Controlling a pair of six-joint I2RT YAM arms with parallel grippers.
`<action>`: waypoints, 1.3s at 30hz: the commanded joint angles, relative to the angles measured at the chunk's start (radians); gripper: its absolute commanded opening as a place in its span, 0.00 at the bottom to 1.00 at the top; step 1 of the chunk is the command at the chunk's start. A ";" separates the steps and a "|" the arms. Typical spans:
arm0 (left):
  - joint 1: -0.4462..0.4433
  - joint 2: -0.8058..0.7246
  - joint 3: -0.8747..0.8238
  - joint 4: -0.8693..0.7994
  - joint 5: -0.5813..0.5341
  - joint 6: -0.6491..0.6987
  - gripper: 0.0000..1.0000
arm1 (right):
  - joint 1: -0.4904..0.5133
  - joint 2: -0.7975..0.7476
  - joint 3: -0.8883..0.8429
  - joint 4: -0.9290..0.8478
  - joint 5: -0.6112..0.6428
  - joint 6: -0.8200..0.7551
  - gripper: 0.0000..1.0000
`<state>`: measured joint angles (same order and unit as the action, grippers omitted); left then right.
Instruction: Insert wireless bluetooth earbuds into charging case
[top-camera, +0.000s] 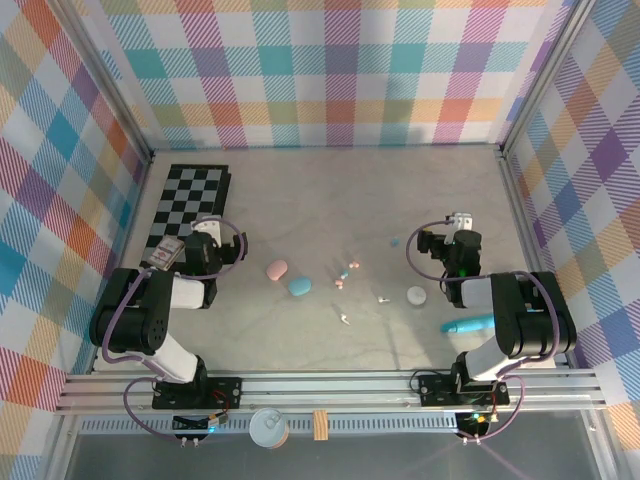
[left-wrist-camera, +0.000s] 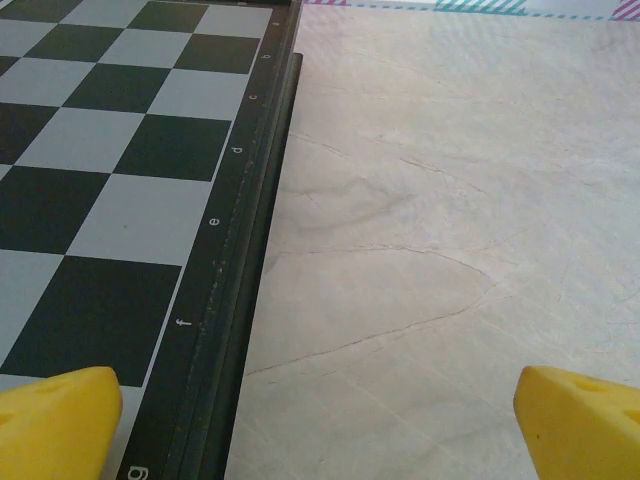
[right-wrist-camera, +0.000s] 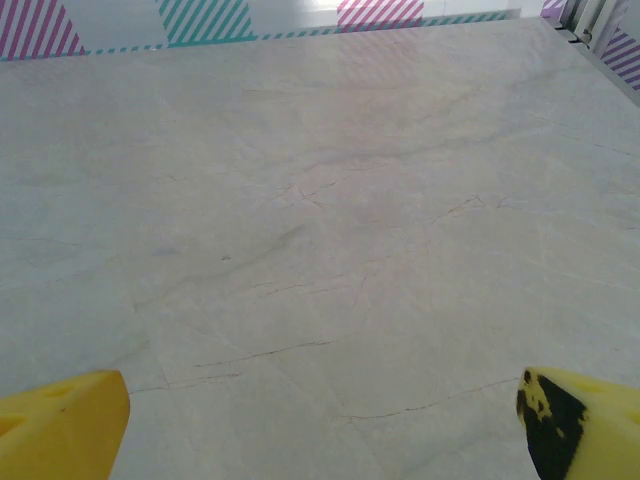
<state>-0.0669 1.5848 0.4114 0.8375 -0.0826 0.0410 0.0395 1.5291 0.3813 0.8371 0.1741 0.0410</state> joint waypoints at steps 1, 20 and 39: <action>0.002 -0.005 0.010 0.006 0.004 -0.007 1.00 | -0.005 0.005 0.007 0.036 0.004 0.011 0.99; 0.002 -0.005 0.010 0.004 0.004 -0.006 1.00 | -0.004 0.005 0.004 0.038 0.001 0.012 0.99; -0.142 -0.355 0.089 -0.374 -0.070 0.076 1.00 | 0.011 -0.514 0.101 -0.608 -0.132 0.066 0.99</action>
<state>-0.1673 1.2926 0.4591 0.5816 -0.1364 0.0856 0.0406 1.0817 0.4355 0.4049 0.0879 0.0494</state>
